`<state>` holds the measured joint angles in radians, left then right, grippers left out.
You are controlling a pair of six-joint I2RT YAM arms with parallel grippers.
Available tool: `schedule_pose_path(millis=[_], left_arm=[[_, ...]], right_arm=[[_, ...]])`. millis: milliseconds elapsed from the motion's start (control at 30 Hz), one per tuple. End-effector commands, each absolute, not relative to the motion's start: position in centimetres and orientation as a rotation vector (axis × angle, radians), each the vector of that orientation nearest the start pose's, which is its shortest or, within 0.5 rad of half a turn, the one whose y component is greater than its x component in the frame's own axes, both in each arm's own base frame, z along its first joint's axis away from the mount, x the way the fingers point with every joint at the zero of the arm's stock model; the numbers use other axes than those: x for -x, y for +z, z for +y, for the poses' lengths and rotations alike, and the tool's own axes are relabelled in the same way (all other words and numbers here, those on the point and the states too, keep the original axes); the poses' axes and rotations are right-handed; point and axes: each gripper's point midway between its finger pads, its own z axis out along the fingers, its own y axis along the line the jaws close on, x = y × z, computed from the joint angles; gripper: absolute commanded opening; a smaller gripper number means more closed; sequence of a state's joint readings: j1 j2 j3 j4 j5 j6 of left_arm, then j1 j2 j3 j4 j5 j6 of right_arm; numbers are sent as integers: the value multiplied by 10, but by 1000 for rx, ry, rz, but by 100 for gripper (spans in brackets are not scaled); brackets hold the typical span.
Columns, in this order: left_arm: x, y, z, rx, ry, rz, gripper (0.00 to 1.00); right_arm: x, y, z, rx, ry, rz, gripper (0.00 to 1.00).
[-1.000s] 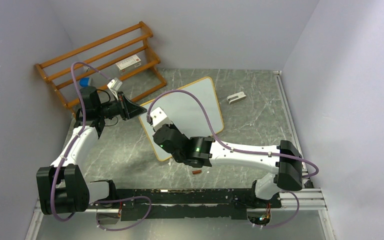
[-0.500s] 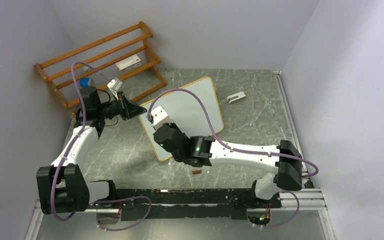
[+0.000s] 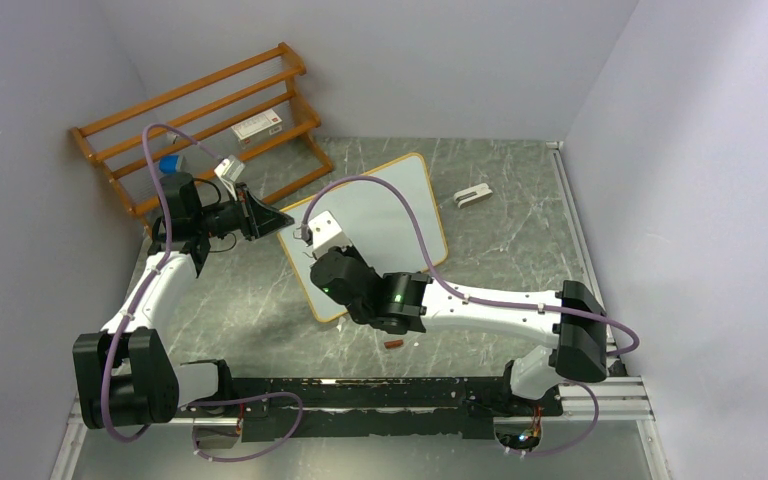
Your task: Write a sentence on the whiteboard
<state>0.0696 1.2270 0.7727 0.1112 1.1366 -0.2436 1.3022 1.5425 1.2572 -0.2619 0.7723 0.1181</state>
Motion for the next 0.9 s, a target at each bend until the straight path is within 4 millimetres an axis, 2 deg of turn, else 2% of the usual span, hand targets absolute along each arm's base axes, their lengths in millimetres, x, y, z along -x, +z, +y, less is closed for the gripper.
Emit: schedule_pose_path(millis=[0,533,867], left_arm=[[-318,215,-132,-483,-1093,1815,5],[-318,215,-131,-480,-1090,1817,5],[-318,214,-131,-481,-1086,1819,5]], right_arm=[[-232,219,352,644,62,1851,0],[-222,205,351,707,79,1913,0],[-220,214,350,691,107,1902,0]])
